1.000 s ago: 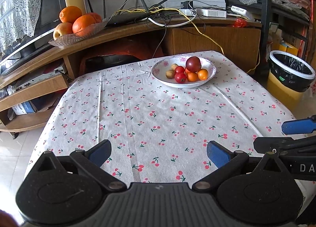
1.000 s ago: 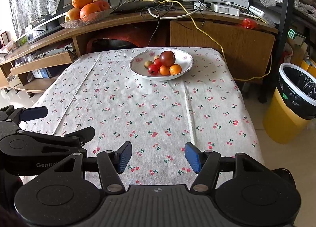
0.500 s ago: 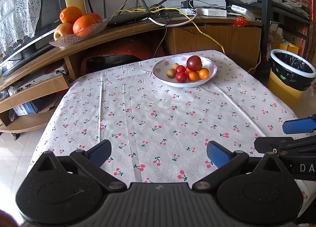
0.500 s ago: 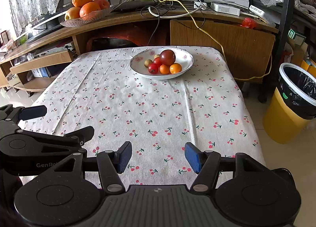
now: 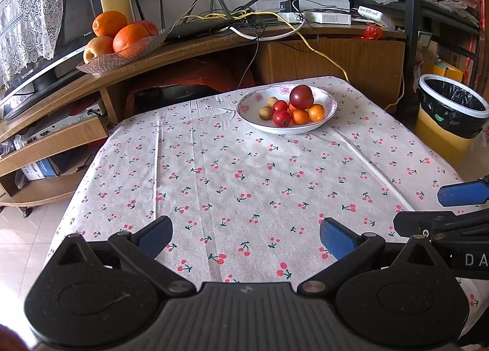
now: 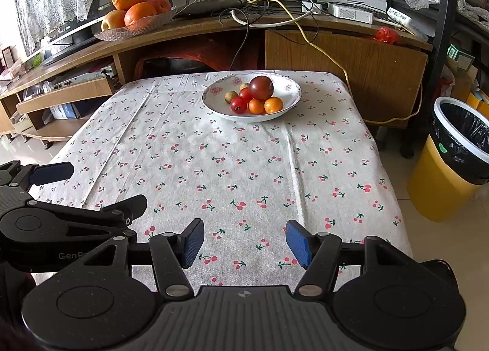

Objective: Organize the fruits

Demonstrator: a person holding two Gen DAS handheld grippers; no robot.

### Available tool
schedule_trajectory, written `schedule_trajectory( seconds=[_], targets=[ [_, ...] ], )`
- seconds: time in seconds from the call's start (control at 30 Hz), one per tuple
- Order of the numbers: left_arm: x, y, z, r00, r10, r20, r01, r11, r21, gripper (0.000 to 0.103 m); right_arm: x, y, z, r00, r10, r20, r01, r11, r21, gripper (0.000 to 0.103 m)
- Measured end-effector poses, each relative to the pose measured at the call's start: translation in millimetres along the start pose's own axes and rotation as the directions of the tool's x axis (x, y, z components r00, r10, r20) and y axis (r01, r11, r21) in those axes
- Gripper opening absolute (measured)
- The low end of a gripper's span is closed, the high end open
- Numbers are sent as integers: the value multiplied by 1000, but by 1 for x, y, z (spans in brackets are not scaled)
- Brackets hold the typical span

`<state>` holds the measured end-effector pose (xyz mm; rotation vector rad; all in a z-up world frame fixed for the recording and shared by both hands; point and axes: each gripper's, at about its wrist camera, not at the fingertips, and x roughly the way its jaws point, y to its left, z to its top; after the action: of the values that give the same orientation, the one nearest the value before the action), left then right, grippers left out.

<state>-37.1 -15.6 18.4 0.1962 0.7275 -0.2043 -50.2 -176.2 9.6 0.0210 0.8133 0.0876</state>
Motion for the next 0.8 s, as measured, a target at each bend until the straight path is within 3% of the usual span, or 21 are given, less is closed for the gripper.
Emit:
schedule_trajectory(
  seconds=[0.8],
  targets=[
    [-2, 0, 0, 1000, 19, 21, -19, 1000, 15, 103, 0, 0, 0, 1000, 0, 1, 0, 1000, 0, 56]
  ],
)
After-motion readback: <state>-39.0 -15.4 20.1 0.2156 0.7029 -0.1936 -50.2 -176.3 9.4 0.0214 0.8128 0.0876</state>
